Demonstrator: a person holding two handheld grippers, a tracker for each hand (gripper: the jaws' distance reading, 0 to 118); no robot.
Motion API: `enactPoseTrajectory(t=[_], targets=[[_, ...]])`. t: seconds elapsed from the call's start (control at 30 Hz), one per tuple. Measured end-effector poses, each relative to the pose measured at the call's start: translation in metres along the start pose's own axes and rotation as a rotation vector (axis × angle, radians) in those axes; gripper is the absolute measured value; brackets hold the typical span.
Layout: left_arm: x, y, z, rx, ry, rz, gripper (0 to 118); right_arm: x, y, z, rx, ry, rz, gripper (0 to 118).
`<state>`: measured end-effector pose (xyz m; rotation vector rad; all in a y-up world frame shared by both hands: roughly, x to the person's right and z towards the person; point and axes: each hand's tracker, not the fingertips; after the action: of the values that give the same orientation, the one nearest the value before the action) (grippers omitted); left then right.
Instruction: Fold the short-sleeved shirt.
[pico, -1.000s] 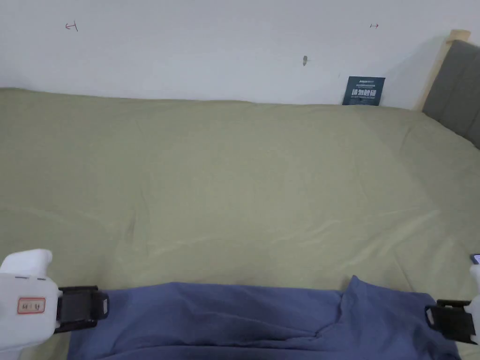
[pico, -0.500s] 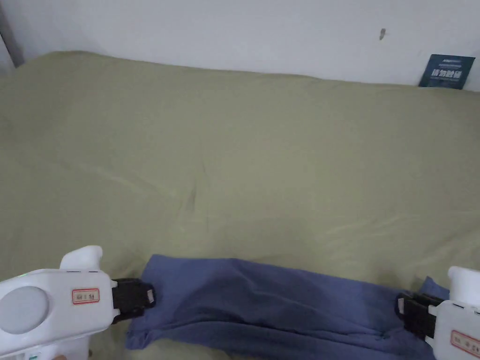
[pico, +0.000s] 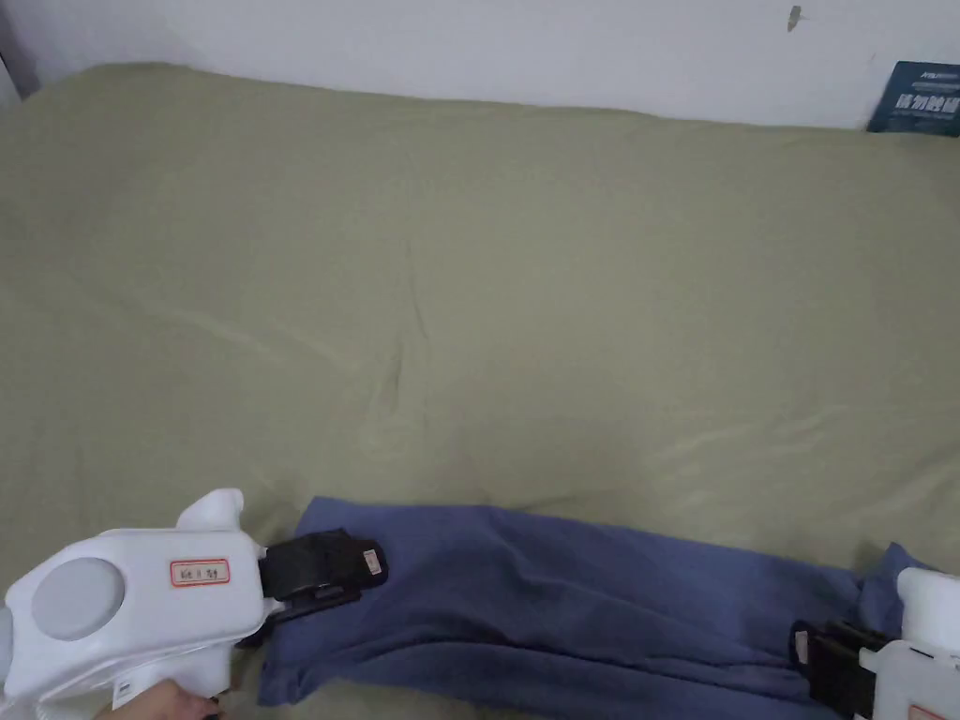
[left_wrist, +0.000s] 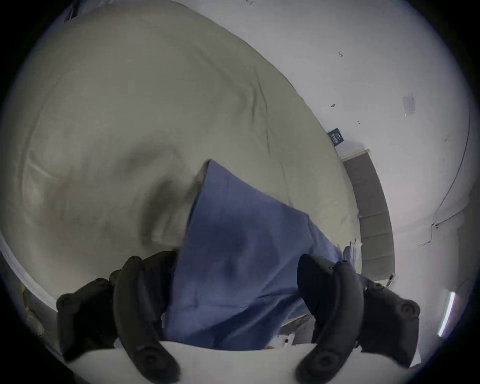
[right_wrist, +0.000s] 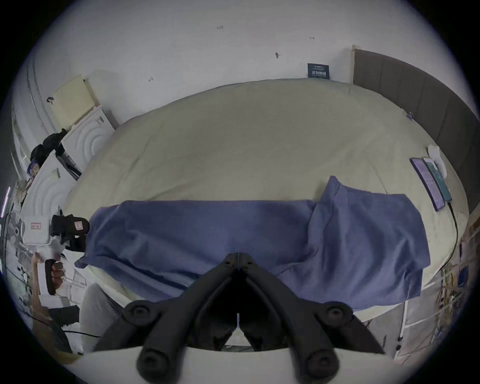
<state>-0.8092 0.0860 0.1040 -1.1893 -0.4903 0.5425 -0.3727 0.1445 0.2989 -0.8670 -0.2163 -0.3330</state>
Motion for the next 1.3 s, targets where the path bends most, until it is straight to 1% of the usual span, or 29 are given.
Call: enactPoseTrajectory(t=[0.03,0.07,0.17,0.2,0.23,0.27,0.3,0.33,0.4,0.43,0.5,0.53,0.57,0.63,0.67,0.73,0.8,0.97,1.03,1.1,1.17,1.27,1.3], targets=[[0.004,-0.001,-0.008,0.002,0.001,-0.005,98,0.002,-0.002,-0.002,-0.003,0.006,-0.009,0],[0.009,-0.002,-0.016,-0.008,0.041,-0.027,98,0.003,-0.003,-0.004,-0.008,0.003,-0.018,0],[0.035,-0.008,-0.017,-0.029,0.159,-0.147,96,0.005,-0.007,-0.007,-0.023,-0.003,-0.029,0],[0.044,-0.009,-0.014,-0.021,0.216,-0.172,84,0.007,-0.009,-0.008,-0.025,-0.005,-0.031,0],[0.045,-0.006,-0.017,0.001,0.302,-0.207,67,0.009,-0.009,-0.009,-0.027,-0.003,-0.034,0],[0.045,-0.007,-0.020,0.001,0.351,-0.209,44,0.010,-0.010,-0.011,-0.031,-0.007,-0.044,0],[0.044,-0.008,-0.020,0.003,0.360,-0.195,30,0.011,-0.011,-0.012,-0.034,-0.010,-0.054,0],[0.044,-0.008,-0.018,0.000,0.292,-0.165,28,0.014,-0.011,-0.014,-0.036,-0.007,-0.068,0],[0.052,-0.008,-0.015,-0.003,0.300,-0.160,22,0.017,-0.012,-0.013,-0.041,-0.008,-0.096,0],[0.058,-0.011,-0.014,-0.006,0.296,-0.181,19,0.019,-0.012,-0.012,-0.035,-0.005,-0.102,0],[0.069,-0.017,-0.016,-0.012,0.280,-0.219,18,0.023,-0.011,-0.009,-0.028,-0.008,-0.105,0],[0.072,-0.018,-0.018,-0.020,0.250,-0.243,18,0.026,-0.010,-0.008,-0.024,-0.014,-0.106,0],[0.072,-0.018,-0.018,-0.014,0.213,-0.228,18,0.027,-0.009,-0.005,-0.016,-0.020,-0.114,0],[0.073,-0.016,-0.017,-0.032,0.182,-0.200,18,0.033,-0.007,-0.001,-0.004,-0.013,-0.129,0],[0.074,-0.015,-0.015,-0.011,0.173,-0.192,18,0.036,-0.007,0.002,0.006,-0.016,-0.134,0],[0.077,-0.010,-0.007,-0.016,0.139,-0.183,18,0.040,-0.005,0.008,0.018,-0.018,-0.132,0],[0.087,-0.005,0.004,0.020,0.078,-0.176,18,0.045,-0.003,0.012,0.034,-0.029,-0.132,0],[0.160,-0.001,0.021,0.072,-0.044,-0.309,18,0.059,0.004,0.028,0.075,-0.037,-0.161,0],[0.197,-0.006,0.016,0.066,-0.072,-0.403,18,0.064,0.004,0.033,0.086,-0.044,-0.168,0],[0.229,-0.017,0.000,0.022,-0.099,-0.478,18,0.069,0.003,0.038,0.101,-0.047,-0.179,0],[0.255,-0.032,-0.027,-0.054,-0.156,-0.518,18,0.073,0.002,0.042,0.110,-0.047,-0.195,0],[0.280,-0.062,-0.079,-0.188,-0.167,-0.563,18,0.081,0.000,0.045,0.116,-0.055,-0.206,0],[0.284,-0.068,-0.098,-0.232,-0.178,-0.568,20,0.083,-0.001,0.046,0.116,-0.059,-0.207,0]])
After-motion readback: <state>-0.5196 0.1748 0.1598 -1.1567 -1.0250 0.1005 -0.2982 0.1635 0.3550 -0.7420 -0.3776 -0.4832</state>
